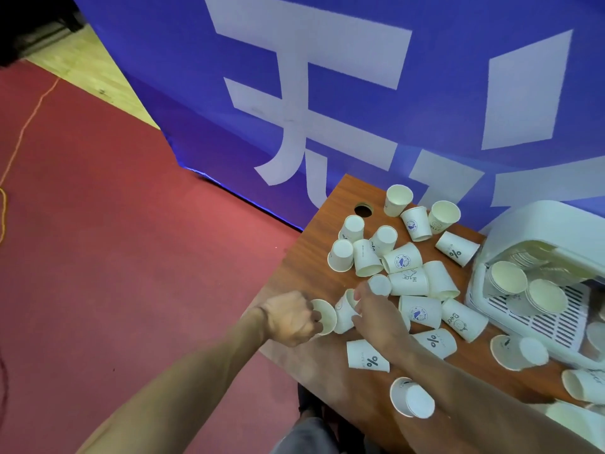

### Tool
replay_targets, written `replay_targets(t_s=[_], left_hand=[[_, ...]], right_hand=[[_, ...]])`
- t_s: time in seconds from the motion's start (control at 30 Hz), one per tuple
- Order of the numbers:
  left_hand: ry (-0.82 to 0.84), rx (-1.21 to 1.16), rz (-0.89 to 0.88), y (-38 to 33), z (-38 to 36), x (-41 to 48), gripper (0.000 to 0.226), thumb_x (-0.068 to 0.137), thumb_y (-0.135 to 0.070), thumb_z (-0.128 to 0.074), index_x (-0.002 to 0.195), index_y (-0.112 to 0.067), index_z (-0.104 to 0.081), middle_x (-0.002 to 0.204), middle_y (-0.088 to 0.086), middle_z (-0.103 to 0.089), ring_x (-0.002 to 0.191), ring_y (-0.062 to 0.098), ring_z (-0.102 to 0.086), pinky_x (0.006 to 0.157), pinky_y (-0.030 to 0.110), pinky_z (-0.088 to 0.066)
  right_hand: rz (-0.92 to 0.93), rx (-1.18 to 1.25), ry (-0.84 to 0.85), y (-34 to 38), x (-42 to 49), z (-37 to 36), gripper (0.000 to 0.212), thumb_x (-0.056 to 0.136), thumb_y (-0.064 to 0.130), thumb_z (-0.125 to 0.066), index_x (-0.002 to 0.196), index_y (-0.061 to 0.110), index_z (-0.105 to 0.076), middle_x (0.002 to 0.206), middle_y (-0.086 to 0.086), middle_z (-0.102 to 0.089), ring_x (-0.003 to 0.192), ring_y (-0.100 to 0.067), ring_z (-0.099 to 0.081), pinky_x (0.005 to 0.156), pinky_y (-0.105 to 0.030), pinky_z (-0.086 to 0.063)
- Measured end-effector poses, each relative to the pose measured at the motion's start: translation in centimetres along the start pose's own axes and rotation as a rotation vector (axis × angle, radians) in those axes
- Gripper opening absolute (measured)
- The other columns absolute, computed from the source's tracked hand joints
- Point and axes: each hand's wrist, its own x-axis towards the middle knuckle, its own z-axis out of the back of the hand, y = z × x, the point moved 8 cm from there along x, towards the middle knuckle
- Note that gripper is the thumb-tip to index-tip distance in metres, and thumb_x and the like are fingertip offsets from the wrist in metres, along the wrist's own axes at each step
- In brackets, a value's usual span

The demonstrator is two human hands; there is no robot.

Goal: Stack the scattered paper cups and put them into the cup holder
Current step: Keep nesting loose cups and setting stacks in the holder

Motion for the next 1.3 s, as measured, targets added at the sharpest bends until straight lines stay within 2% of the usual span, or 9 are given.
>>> replay_targets(t_s=[0.13, 0.23, 0.33, 0.47, 0.7, 0.87, 1.1, 1.2, 1.3], left_hand=[[-0.109, 0.018, 0.002, 2.0, 3.7, -0.3, 0.024, 0.091, -0.025, -0.051, 0.07, -0.014, -0.057, 0.065, 0.002, -0.055, 0.053, 0.028, -0.051, 0.054, 0.035, -0.047], [-0.192, 0.015, 0.068, 4.3, 6.9, 0.1, 0.025, 0.091, -0.027, -0.052, 0.07, -0.015, -0.057, 0.065, 0.002, -0.054, 0.053, 0.027, -0.051, 0.052, 0.036, -0.046], [-0.279, 0.027, 0.105, 6.0, 10.8, 1.6, 0.027, 0.092, -0.026, -0.05, 0.069, -0.014, -0.055, 0.063, 0.002, -0.053, 0.052, 0.027, -0.05, 0.052, 0.036, -0.044], [-0.364, 0.098, 0.102, 6.6, 15.8, 5.0, 0.025, 0.088, -0.023, -0.059, 0.065, -0.014, -0.056, 0.058, 0.0, -0.051, 0.046, 0.024, -0.046, 0.047, 0.03, -0.037], [-0.474, 0.094, 0.116, 5.2, 21.3, 13.3, 0.029, 0.097, -0.03, -0.048, 0.077, -0.016, -0.064, 0.068, 0.001, -0.06, 0.056, 0.026, -0.055, 0.051, 0.035, -0.047], [-0.518, 0.067, 0.074, 2.5, 23.6, 18.8, 0.032, 0.099, -0.036, -0.044, 0.085, -0.018, -0.066, 0.077, -0.001, -0.064, 0.066, 0.025, -0.06, 0.057, 0.032, -0.043], [-0.508, 0.11, 0.002, -2.1, 24.8, 24.1, 0.036, 0.099, -0.04, -0.04, 0.088, -0.017, -0.066, 0.078, -0.001, -0.064, 0.066, 0.026, -0.06, 0.054, 0.029, -0.034], [-0.489, 0.14, 0.009, -4.1, 24.8, 25.6, 0.041, 0.1, -0.042, -0.035, 0.09, -0.018, -0.067, 0.082, -0.001, -0.066, 0.069, 0.026, -0.061, 0.058, 0.031, -0.044], [-0.476, 0.12, 0.028, -5.4, 24.7, 27.0, 0.037, 0.101, -0.039, -0.037, 0.093, -0.018, -0.066, 0.086, -0.001, -0.066, 0.073, 0.025, -0.061, 0.063, 0.033, -0.05]], right_hand=[[0.103, -0.068, -0.033, 1.0, -1.5, 3.5, 0.045, 0.09, 0.02, -0.061, 0.13, 0.032, -0.044, 0.105, 0.01, -0.07, 0.094, -0.016, -0.067, 0.079, -0.036, -0.055], [0.204, -0.197, -0.101, 1.4, -2.1, 6.5, 0.029, 0.093, 0.026, -0.055, 0.119, 0.035, -0.064, 0.109, 0.01, -0.069, 0.1, -0.017, -0.065, 0.078, -0.034, -0.051], [0.239, -0.305, -0.151, 1.0, -2.8, 9.4, 0.024, 0.095, 0.028, -0.049, 0.107, 0.032, -0.069, 0.105, 0.007, -0.067, 0.094, -0.017, -0.065, 0.073, -0.034, -0.052], [0.17, -0.326, -0.254, -1.3, -4.0, 14.1, 0.02, 0.095, 0.033, -0.049, 0.103, 0.029, -0.067, 0.102, 0.006, -0.067, 0.088, -0.017, -0.064, 0.067, -0.032, -0.05], [-0.041, -0.298, -0.457, -8.5, -8.7, 20.8, 0.017, 0.093, 0.034, -0.055, 0.1, 0.028, -0.069, 0.094, 0.005, -0.072, 0.085, -0.021, -0.067, 0.066, -0.034, -0.051], [-0.196, -0.246, -0.569, -13.9, -12.9, 23.1, 0.016, 0.092, 0.032, -0.06, 0.103, 0.029, -0.071, 0.097, 0.007, -0.073, 0.084, -0.019, -0.067, 0.066, -0.033, -0.053], [-0.318, -0.217, -0.667, -19.4, -17.2, 24.3, 0.012, 0.09, 0.029, -0.065, 0.098, 0.026, -0.073, 0.093, 0.008, -0.074, 0.08, -0.018, -0.068, 0.058, -0.026, -0.041], [-0.336, -0.202, -0.661, -21.4, -18.4, 24.4, 0.012, 0.09, 0.029, -0.064, 0.098, 0.027, -0.073, 0.092, 0.008, -0.073, 0.08, -0.018, -0.067, 0.062, -0.033, -0.053], [-0.317, -0.196, -0.641, -23.3, -19.2, 24.7, 0.012, 0.091, 0.027, -0.063, 0.099, 0.026, -0.072, 0.093, 0.008, -0.073, 0.08, -0.017, -0.067, 0.061, -0.03, -0.051]])
